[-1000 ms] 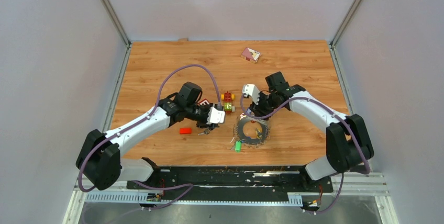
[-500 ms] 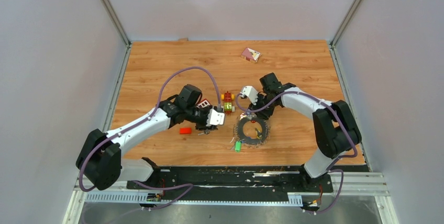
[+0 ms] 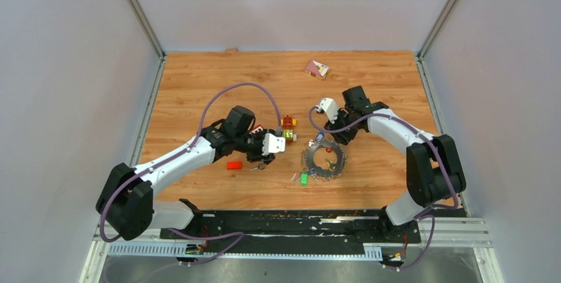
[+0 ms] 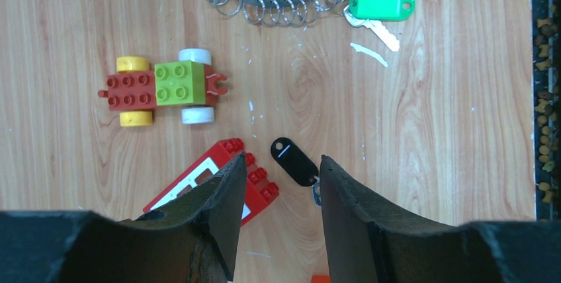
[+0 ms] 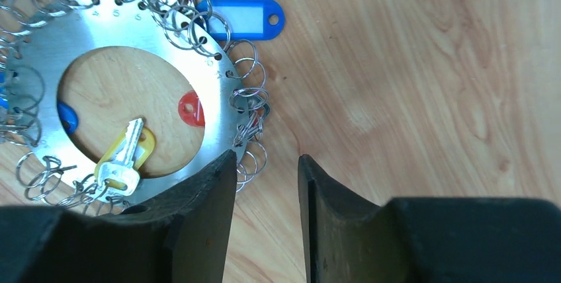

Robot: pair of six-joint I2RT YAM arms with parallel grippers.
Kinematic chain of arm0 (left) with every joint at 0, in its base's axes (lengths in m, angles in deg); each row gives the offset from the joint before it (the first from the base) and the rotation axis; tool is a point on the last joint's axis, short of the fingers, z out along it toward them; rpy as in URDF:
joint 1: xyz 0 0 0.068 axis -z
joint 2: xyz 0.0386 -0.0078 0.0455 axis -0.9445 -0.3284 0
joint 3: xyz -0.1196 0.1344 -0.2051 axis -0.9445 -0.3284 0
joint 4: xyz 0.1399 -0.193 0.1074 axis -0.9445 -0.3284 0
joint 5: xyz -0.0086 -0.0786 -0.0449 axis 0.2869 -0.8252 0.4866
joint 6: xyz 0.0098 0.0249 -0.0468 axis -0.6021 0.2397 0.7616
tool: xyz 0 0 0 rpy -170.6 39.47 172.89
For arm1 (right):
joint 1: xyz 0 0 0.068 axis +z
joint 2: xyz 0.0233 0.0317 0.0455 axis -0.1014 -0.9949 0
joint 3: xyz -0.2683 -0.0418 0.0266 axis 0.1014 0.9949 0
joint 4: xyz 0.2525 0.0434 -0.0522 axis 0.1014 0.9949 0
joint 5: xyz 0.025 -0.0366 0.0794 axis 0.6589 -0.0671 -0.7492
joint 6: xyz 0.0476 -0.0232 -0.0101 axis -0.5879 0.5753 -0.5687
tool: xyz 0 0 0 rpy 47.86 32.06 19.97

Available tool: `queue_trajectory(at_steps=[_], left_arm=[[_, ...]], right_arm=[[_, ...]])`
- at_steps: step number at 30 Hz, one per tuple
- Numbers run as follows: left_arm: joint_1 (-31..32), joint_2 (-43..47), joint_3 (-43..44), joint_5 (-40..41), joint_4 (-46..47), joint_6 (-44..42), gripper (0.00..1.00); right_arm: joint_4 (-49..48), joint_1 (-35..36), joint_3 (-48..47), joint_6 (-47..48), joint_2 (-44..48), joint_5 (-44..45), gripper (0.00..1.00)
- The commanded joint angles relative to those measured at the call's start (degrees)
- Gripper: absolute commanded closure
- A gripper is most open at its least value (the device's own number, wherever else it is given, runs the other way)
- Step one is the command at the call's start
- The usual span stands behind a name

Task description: Put the keys on the keyring

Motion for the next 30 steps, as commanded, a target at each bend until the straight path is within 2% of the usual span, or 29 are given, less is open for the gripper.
queue_trajectory(at_steps=[1,7,9,12,14,20,25,30], left_arm=[[-0.2,1.5,1.0,3.8,0.6,1.7,0.47],[-0.3,1.2,1.4,11.5,3.4,6.4,0.43],[-0.3,1.1,1.4,14.0,5.0,8.0,0.42],[-0.7,1.0,1.6,15.2,6.1,10.0,0.4],[-0.7,0.7,2.2,16.0,6.1,11.2,0.4],[-0.7,1.2,3.3,16.8,5.0,13.8,0.41],[-0.7,2.6,2.7,17.3,4.5,13.6,0.41],[-0.7,2.1,2.1,18.2,4.6,13.5,0.41]], right_arm=[[-0.7,0.1,-2.4,-1.7,6.1,-1.3,0.59],[-0.9,0.1,-3.9,-3.8,10.3,-2.9,0.5],[-1.0,0.1,-4.2,-4.6,11.3,-4.5,0.44],[-0.5,0.4,-4.5,-6.2,11.2,-6.7,0.42],[-0.9,1.4,-4.6,-7.2,10.1,-6.7,0.44],[-0.4,5.3,-6.5,-8.0,3.8,-1.5,0.59],[0.5,5.4,-7.3,-6.7,0.8,-0.1,0.61],[1.4,6.1,-5.4,-2.7,2.9,-7.1,0.6]])
